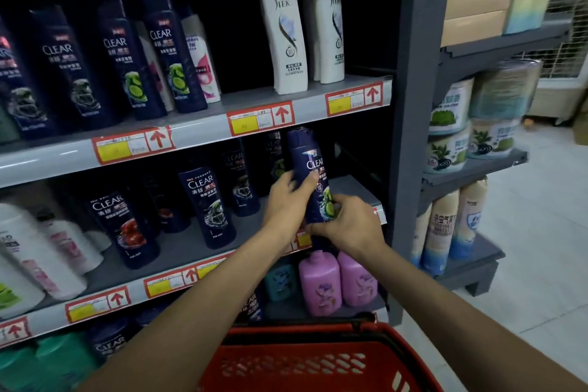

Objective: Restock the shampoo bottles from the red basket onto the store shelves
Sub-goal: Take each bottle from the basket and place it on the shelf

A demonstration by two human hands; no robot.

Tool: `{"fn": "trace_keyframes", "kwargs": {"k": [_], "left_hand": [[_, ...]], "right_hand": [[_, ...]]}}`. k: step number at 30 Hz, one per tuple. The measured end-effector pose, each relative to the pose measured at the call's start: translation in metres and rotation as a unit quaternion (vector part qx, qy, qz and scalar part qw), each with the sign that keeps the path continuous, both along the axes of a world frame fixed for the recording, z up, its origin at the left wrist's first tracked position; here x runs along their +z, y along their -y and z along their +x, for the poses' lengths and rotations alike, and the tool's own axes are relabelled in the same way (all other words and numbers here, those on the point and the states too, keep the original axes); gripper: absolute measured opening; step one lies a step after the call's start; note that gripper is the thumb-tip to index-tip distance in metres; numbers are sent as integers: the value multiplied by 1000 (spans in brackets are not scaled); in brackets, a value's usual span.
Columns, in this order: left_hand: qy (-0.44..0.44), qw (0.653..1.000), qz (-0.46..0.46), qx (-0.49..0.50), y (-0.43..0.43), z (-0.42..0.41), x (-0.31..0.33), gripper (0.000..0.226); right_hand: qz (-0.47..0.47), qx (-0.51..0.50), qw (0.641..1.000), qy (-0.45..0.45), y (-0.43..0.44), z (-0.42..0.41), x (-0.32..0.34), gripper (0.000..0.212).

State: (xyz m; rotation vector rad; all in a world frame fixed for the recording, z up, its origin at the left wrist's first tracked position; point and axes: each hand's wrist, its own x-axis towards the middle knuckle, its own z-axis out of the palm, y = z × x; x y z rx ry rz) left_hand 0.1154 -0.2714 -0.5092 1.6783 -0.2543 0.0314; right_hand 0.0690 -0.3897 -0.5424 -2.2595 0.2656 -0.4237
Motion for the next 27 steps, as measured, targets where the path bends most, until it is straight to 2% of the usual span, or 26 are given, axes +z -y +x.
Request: {"fn": "trace_keyframes", "kwargs": {"k": [4,7,10,12,15,17,20,24,27], "left_hand": [[32,998,53,3,3,27,-13,52],[40,996,77,-1,7,43,-18,49],[52,995,80,5,13,59,-25,60],[45,997,69,13,15,69,-30,69],[50,997,66,0,20,79,-42,69],[54,995,77,-22,24,80,-56,80],[49,994,97,-31,26,81,-77,95],[20,991,127,-42,27,80,-80,89],[18,988,146,-57,23,75,-73,73]], "right_hand": [[7,-10,999,35,10,33,-3,50],[8,-19,997,76,16,62,-7,55],[5,-29,992,119,16,90,-17,57],[16,-43,989,142,15,106,-26,51],[29,-51,986,156,17,125,-43,39],[7,-57,987,149,20,134,-55,35],[-10,-65,989,131,23,142,-61,40],[0,-47,992,116,22,142,-59,51],[-20,-47,995,86,24,134,-54,59]]}}
